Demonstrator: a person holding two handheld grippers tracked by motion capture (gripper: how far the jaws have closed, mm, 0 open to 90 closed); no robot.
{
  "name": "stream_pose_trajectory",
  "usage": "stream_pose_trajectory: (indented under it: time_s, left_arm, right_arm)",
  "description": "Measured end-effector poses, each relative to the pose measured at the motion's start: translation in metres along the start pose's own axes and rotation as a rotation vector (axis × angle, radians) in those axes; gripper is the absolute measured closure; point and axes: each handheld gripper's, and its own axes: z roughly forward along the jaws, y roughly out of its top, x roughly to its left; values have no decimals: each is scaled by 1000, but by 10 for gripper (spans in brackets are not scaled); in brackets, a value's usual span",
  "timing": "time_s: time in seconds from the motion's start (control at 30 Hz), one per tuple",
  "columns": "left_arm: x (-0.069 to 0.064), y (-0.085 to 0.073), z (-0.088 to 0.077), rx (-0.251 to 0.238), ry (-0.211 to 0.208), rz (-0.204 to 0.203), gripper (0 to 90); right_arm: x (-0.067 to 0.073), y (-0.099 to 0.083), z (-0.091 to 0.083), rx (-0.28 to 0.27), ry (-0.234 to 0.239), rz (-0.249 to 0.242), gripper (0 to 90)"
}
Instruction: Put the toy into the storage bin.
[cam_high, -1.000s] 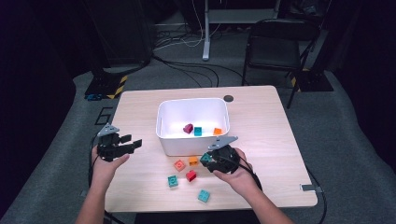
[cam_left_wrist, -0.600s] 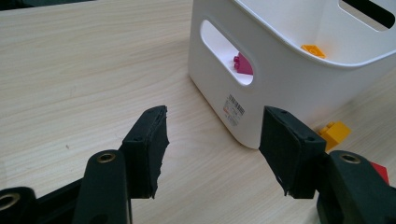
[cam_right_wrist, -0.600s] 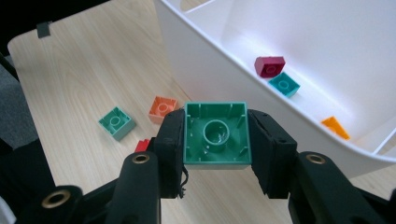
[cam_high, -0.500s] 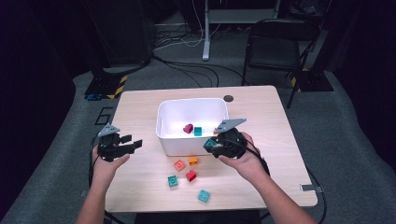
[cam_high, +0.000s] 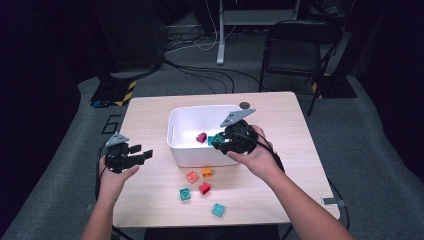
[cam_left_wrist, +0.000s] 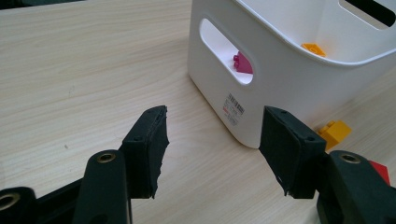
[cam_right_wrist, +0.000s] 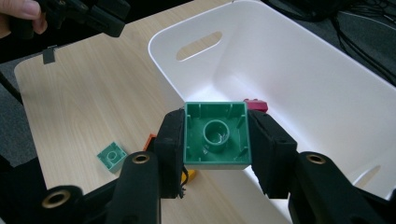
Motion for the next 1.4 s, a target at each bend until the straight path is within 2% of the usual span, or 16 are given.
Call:
stream_pose_trajectory:
  time_s: [0.07,0.23,0.3,0.37,0.5,0.57,0.8,0.93,1.07,1.4]
  left_arm:
    - [0,0,0,-1,-1,-2,413]
    - [1,0,-1,0,-2,-5,413]
    - [2,0,-1,-8,2,-6,413]
    - [2,0,-1,-8,3,-6,413]
    - [3,0,-1,-3,-1,-6,413]
    - [3,0,-2,-4,-1,-7,413]
    - [4,0,-3,-8,0,-10,413]
    - [4,0,-3,-9,0,-10,413]
    - [4,0,-3,-9,-1,-8,413]
    - [4,0,-2,-5,-3,-9,413]
  right_arm:
    - [-2,7,2,-2,-3,-10,581]
    - [-10,18,8,-4,-1,11,581]
    - [-15,24,11,-8,2,35,581]
    - [-16,25,12,-6,-2,33,581]
    - [-27,31,25,2,-18,48,581]
    - [-29,32,28,2,-21,42,581]
    - [-44,34,45,19,-58,92,580]
    - [-51,35,54,19,-81,89,580]
    - [-57,35,62,26,-97,107,581]
    - [-72,32,86,54,-120,152,580]
